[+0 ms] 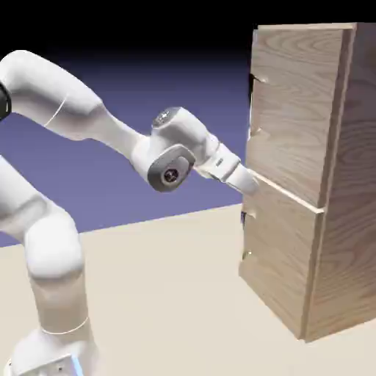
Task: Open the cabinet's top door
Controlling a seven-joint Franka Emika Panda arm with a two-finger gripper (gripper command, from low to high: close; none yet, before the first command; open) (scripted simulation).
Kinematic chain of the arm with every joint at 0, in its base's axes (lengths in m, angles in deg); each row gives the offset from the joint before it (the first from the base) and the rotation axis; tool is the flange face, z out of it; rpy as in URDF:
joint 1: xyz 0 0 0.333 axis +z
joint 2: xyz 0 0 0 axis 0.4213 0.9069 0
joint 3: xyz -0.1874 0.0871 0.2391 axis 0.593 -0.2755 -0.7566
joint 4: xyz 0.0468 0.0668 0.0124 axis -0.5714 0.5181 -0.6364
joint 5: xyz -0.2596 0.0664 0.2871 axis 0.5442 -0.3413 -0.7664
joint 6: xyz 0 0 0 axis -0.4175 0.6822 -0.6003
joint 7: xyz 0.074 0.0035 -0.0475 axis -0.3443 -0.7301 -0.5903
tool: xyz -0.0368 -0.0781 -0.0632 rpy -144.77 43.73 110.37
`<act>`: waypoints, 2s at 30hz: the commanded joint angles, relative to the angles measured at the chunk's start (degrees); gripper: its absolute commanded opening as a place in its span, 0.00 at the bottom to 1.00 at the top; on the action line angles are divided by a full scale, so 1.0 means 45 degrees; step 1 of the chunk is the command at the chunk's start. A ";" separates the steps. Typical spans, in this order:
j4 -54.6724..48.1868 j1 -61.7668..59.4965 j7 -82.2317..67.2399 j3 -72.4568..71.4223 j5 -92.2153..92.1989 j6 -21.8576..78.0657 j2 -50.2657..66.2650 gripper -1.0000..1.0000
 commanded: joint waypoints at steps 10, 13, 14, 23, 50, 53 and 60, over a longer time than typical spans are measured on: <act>-0.0956 -0.1781 0.2987 -0.2008 -0.5539 0.0118 -0.0925 0.50; -0.1243 -0.2315 0.3883 -0.2611 -0.7200 0.0153 -0.1202 0.50; -0.1338 -0.2494 0.4181 -0.2812 -0.7754 0.0164 -0.1294 0.50; -0.2199 -0.4096 0.6869 -0.4619 -1.2739 0.0270 -0.2127 0.50; -0.4779 -0.8905 1.4933 -1.0041 -2.7692 0.0587 -0.4623 0.50; -0.5066 -0.9439 1.5829 -1.0643 -2.9354 0.0623 -0.4900 0.50; -0.6227 -1.1326 1.6533 -1.1993 -3.1208 0.1013 -0.4690 0.50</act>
